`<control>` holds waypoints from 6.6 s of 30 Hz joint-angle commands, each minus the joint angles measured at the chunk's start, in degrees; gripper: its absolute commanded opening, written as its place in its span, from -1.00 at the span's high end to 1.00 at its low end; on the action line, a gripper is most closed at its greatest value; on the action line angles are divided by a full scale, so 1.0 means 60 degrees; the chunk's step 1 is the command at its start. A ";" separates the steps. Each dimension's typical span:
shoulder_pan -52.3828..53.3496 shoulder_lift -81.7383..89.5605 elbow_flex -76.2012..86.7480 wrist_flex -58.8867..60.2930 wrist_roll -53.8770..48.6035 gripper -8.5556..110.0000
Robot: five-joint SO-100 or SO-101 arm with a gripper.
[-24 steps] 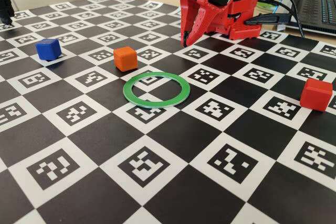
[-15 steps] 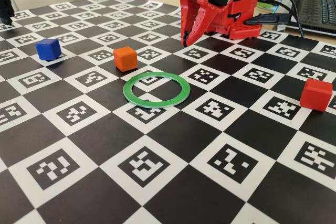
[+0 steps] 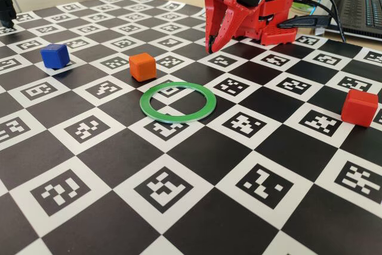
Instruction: Grab the red cube then put it in the green circle then put the blue cube on top and finally the orange cube on top
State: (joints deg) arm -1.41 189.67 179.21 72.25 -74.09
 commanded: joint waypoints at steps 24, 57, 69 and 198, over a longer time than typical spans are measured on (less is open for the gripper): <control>0.0059 0.0483 0.0396 0.0776 -0.0073 0.94; -0.0073 0.0483 0.0396 0.0791 -0.0132 0.94; -0.0894 0.0483 0.0396 0.0791 -0.0161 0.94; -0.8994 -2.0083 -1.5630 -0.0981 1.9365 0.12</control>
State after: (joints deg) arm -54.84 67.41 88.68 65.30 42.36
